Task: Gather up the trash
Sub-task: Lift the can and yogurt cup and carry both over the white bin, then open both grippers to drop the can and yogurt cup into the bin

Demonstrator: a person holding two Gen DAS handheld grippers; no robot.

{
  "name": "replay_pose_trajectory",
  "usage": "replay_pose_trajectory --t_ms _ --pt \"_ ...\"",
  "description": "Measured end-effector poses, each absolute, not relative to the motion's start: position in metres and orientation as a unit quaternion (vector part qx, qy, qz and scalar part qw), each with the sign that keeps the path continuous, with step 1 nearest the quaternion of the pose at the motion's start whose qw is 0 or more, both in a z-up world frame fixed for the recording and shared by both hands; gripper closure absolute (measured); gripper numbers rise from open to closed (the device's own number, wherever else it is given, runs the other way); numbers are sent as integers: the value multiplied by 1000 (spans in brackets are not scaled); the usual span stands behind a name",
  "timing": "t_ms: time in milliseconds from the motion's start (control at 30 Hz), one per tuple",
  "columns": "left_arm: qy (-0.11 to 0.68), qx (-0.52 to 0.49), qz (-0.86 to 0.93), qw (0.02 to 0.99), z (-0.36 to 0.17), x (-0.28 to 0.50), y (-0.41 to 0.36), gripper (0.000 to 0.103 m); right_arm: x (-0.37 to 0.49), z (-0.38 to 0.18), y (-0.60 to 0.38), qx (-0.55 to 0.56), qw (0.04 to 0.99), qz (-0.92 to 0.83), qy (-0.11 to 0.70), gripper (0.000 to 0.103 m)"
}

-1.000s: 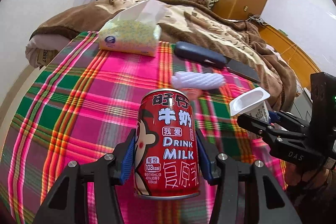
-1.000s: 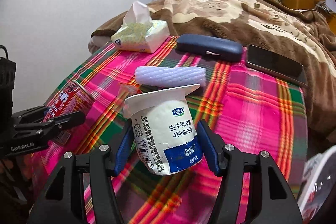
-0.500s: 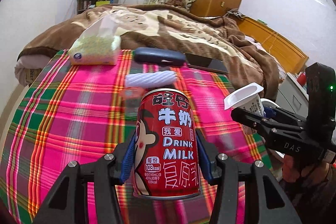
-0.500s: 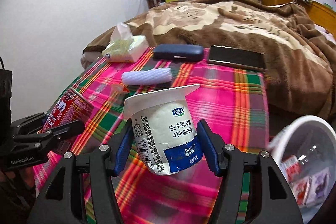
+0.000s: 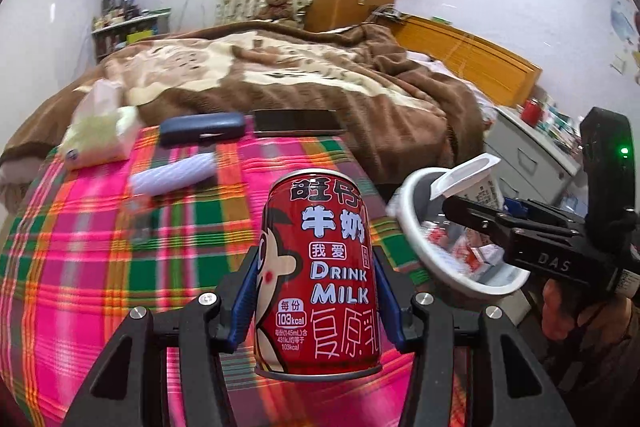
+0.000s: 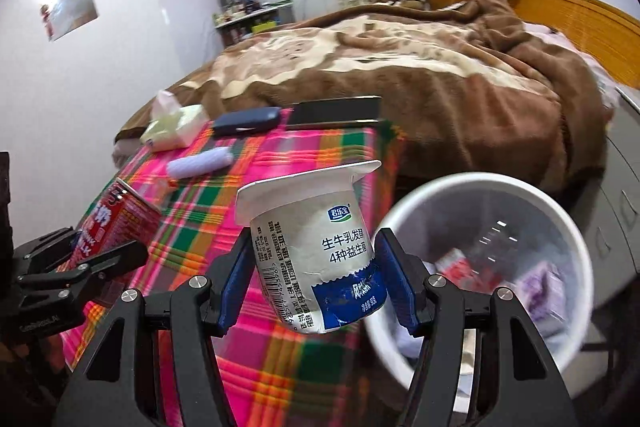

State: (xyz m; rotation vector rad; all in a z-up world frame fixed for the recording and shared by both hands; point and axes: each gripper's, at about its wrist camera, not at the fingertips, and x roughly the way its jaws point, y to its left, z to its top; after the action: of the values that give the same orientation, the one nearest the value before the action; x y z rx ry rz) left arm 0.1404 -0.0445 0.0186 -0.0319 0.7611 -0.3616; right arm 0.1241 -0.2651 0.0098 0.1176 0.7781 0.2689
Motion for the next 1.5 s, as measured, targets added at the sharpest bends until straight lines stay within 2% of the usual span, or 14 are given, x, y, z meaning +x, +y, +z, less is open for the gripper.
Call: replay_pose_trajectory --t_ms 667,1300,1500 --pt "375 40 -270 886 15 142 -177 51 102 7 -359 84 923 6 376 41" --pt "412 47 -285 864 -23 191 -237 50 133 -33 -391 88 889 -39 448 41" --pt "405 43 -282 869 -19 194 -236 41 131 -31 -399 103 891 -45 440 40"
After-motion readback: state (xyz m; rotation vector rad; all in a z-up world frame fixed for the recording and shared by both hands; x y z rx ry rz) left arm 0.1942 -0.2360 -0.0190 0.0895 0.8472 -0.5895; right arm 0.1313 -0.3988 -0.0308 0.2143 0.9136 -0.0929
